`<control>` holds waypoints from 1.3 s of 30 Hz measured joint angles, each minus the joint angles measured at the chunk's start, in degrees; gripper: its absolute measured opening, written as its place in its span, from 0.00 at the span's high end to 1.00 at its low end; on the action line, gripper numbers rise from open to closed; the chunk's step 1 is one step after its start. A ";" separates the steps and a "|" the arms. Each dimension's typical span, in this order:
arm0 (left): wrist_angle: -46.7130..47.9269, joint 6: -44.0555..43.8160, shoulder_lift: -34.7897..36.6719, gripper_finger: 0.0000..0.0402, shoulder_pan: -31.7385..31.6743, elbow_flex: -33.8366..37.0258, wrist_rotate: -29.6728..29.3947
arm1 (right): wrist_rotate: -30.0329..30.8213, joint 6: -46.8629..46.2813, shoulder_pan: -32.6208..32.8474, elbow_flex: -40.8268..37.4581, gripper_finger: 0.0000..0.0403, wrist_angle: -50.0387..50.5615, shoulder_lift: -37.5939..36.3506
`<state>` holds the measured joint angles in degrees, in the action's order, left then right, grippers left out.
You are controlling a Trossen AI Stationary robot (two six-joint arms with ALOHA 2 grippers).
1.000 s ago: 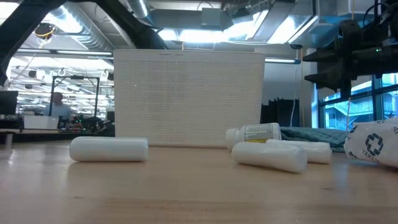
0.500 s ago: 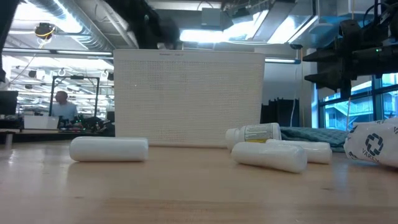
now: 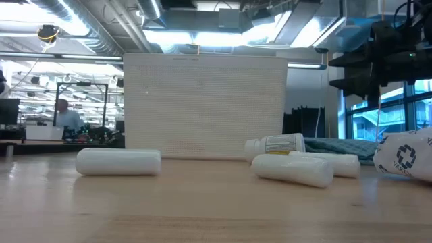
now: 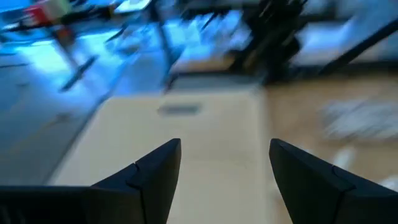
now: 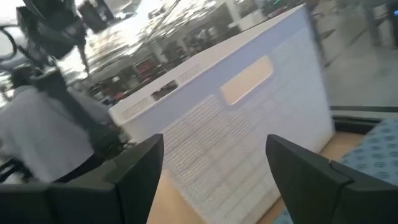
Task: Pick & place medical supplies in basket/bin
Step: Put the white medicine bottle into the white bin
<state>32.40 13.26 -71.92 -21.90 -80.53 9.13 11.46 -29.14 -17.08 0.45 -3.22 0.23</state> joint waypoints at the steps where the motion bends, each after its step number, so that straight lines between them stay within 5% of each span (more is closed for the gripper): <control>1: -0.57 -2.31 0.53 0.40 1.60 0.00 0.55 | -1.65 0.82 0.02 0.00 0.29 0.28 0.00; 8: -0.61 -4.83 -1.71 0.40 15.27 0.00 -3.90 | -6.64 3.25 1.12 0.00 0.31 1.24 0.02; 16: -2.03 -5.17 -14.64 0.40 24.87 0.01 -19.10 | -7.73 3.93 1.22 0.00 0.37 1.32 0.02; 29: -14.17 -3.65 -37.11 0.40 29.51 0.02 -29.06 | -11.37 3.86 1.22 0.00 0.38 2.04 0.02; 39: -18.74 -3.66 -45.77 0.40 26.26 0.04 -29.02 | -11.64 3.74 1.20 0.01 0.38 2.07 0.02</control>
<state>13.66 9.60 -117.69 4.36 -80.49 -19.89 -0.19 -25.40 -15.88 0.46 -1.15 0.25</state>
